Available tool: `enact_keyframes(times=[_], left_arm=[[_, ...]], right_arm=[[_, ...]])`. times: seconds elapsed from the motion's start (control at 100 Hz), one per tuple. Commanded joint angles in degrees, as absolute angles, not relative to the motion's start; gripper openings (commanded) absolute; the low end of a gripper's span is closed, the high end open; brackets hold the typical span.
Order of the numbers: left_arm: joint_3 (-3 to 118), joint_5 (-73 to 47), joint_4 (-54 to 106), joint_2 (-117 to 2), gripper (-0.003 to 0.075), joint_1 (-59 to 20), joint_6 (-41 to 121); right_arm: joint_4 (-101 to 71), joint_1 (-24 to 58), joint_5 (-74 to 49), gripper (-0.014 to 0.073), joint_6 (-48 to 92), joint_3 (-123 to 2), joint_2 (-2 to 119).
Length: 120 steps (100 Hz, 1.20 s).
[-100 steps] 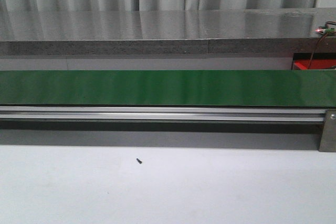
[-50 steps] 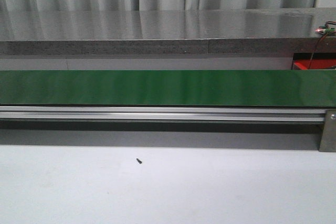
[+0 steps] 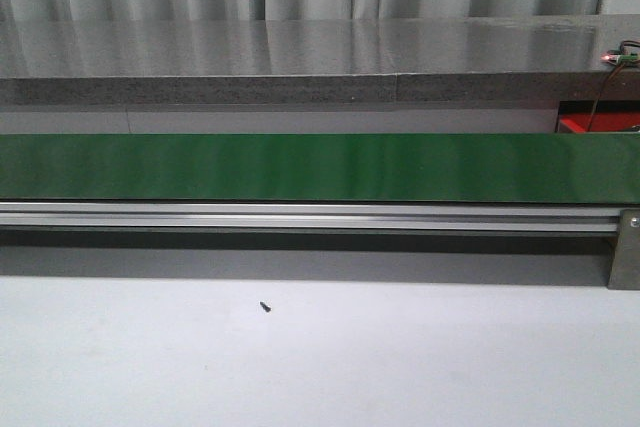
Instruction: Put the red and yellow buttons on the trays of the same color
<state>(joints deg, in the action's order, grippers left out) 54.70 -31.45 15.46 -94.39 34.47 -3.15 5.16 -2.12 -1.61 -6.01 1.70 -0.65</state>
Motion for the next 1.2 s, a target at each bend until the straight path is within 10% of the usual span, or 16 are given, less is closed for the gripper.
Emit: enact_keyframes(times=[0.0,0.46,1.19], left_arm=[[56.29,-28.55,16.46,-93.22,0.0615,34.61,-3.81],[56.29,-27.35,16.55,-93.48,0.0239,34.61,-3.81],[56.21,-36.99,15.76,-76.29,0.0231,32.09,0.00]], right_arm=[[5.78,-2.13,2.89,-0.0122,-6.15,0.64,-1.66],[5.78,-2.13,2.89,-0.0122,-6.15,0.64,-1.66],[5.78,-2.13,2.89,-0.0122,-6.15,0.64,-1.66]])
